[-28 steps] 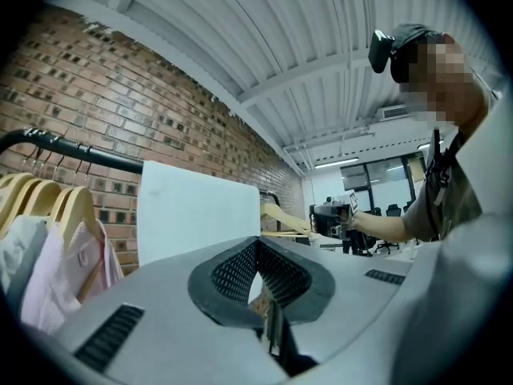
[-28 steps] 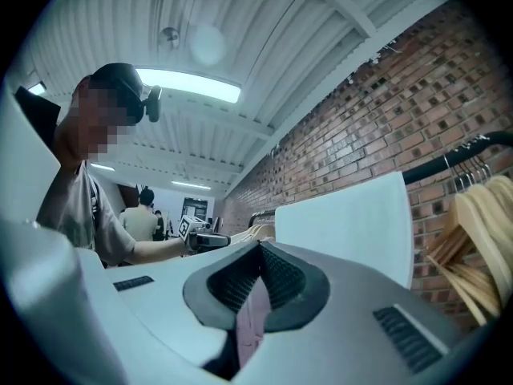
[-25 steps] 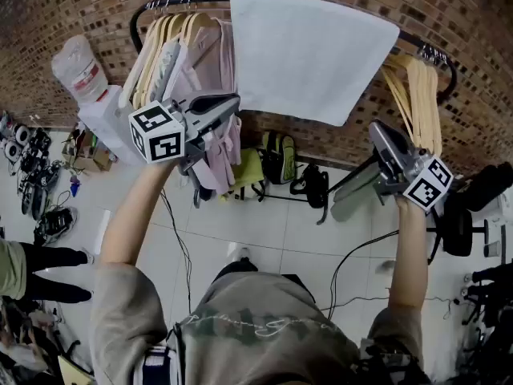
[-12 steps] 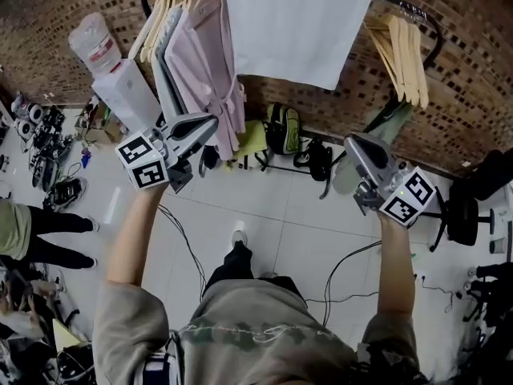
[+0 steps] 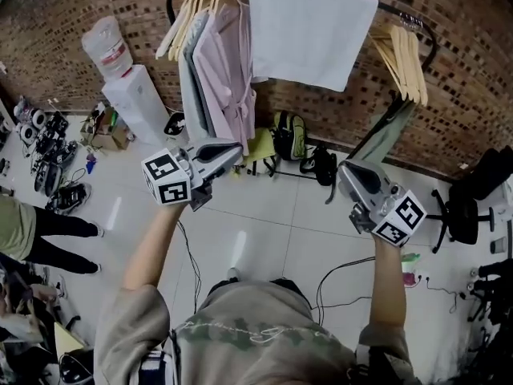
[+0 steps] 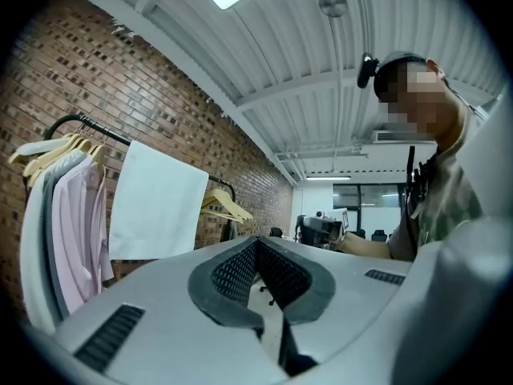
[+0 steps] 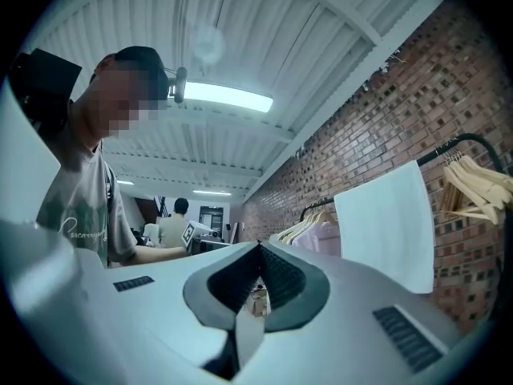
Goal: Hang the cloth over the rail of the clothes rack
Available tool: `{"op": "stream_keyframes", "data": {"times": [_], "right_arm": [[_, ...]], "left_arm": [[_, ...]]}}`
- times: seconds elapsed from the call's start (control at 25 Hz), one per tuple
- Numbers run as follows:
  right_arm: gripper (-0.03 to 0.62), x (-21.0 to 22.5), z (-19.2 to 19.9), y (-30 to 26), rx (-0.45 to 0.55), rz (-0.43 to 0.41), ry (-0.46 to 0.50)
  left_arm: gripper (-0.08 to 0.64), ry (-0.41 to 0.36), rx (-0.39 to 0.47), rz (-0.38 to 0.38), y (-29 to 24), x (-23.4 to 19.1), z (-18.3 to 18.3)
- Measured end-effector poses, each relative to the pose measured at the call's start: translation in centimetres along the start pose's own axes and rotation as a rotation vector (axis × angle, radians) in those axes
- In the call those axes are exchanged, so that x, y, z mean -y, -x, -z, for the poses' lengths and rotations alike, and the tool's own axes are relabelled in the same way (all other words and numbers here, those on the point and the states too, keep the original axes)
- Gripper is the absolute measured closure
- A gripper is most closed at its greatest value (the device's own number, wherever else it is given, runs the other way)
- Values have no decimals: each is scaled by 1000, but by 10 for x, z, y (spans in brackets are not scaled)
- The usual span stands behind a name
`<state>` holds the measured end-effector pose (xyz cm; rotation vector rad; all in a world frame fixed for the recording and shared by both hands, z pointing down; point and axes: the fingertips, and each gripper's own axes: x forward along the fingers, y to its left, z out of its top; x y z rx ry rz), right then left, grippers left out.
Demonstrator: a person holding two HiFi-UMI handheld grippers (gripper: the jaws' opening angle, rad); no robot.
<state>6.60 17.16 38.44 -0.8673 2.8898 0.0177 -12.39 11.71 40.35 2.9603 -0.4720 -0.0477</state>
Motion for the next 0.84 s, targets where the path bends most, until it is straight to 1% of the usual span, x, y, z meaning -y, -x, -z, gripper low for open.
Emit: {"op": "stream_keyframes", "data": {"times": [0.08,0.16,0.28,0.4,0.48,0.64,0.84], "right_arm": [[585,-10,0,-6,17,9,-1],[586,-19,0,-16,24,11,4],[586,-31,1,-29,5,12,8],[586,-40,5,-32,-23,12,13],[586,-44,7,-29,-27,18,15],[586,-45,6,-20,-28,33,16],[586,-34,3,-10,-23,66,15]], "left_arm": [[555,-41,3,28,5,13,-1],[555,-60,19,38,13,19,-4],[555,-43,38,14,20,16,-10],[555,-68,34,-12,20,16,-6],[555,-79,24,-10,19,22,0],[555,-51,27,31,14,34,3],[555,-110,1,26,5,40,2]]}}
